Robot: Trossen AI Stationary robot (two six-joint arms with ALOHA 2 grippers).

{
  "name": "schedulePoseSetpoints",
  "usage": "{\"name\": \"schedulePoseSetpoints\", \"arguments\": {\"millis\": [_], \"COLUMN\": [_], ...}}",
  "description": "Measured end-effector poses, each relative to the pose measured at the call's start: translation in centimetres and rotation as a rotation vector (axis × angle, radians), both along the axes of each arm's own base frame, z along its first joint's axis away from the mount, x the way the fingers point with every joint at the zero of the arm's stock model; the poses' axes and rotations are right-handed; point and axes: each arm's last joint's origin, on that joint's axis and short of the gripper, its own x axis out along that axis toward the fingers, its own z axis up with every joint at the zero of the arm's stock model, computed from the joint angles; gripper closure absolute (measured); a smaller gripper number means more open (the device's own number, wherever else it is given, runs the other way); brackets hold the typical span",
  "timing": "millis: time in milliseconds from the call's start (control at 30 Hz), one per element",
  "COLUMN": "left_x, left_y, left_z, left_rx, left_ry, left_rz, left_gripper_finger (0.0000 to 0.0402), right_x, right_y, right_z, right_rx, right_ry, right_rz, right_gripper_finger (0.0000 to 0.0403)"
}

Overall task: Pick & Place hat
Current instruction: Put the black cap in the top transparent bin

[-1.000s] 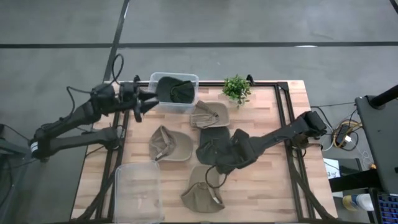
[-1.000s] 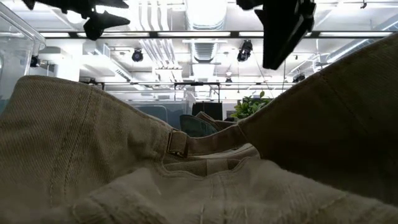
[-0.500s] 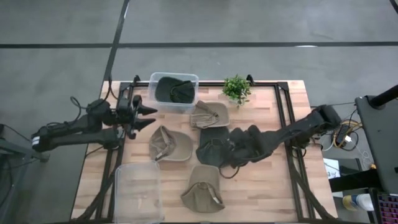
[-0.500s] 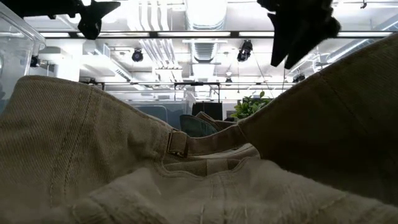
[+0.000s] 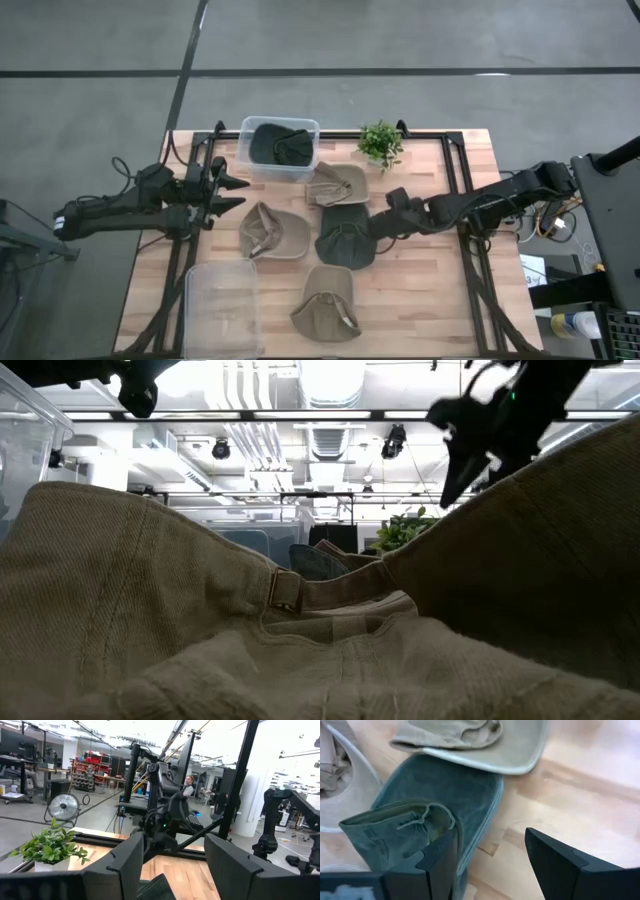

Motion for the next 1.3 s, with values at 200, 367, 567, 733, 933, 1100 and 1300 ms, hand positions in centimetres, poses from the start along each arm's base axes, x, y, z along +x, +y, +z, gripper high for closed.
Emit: {"name": "schedulePoseSetpoints", "arguments": {"millis": [200, 367, 567, 733, 933, 1100, 1300], "left_x": [0.0, 0.0, 0.0, 0.0, 0.0, 0.1, 0.2], "left_y": [0.0, 0.0, 0.0, 0.0, 0.0, 0.0, 0.1], "left_z": [0.1, 0.0, 0.0, 0.0, 0.0, -0.1, -0.2], "left_rx": [0.005, 0.005, 0.005, 0.004, 0.003, -0.002, -0.018], "left_ry": [-0.005, -0.005, -0.002, 0.001, 0.005, 0.006, 0.016], "left_rz": [0.001, 0.001, 0.001, 0.001, 0.001, 0.001, 0.019], "left_gripper_finger": [0.0200, 0.0200, 0.0200, 0.0200, 0.0200, 0.0200, 0.0200], "right_x": [0.9, 1.3, 2.4, 3.1, 3.6, 3.8, 3.5], "right_y": [-0.8, -1.5, -1.7, -1.8, -1.8, -1.8, -1.8], "right_z": [-2.2, -3.1, -4.4, -5.6, -5.9, -5.0, -3.2], "right_rx": [0.052, 0.047, 0.091, 0.089, 0.073, 0.040, 0.023], "right_ry": [-0.047, -0.002, 0.009, 0.051, 0.071, 0.056, 0.018], "right_rz": [0.013, -0.001, 0.031, 0.057, 0.085, 0.137, 0.181], "right_gripper_finger": [0.0177, 0.0177, 0.0177, 0.0186, 0.0274, 0.0379, 0.0391]}}
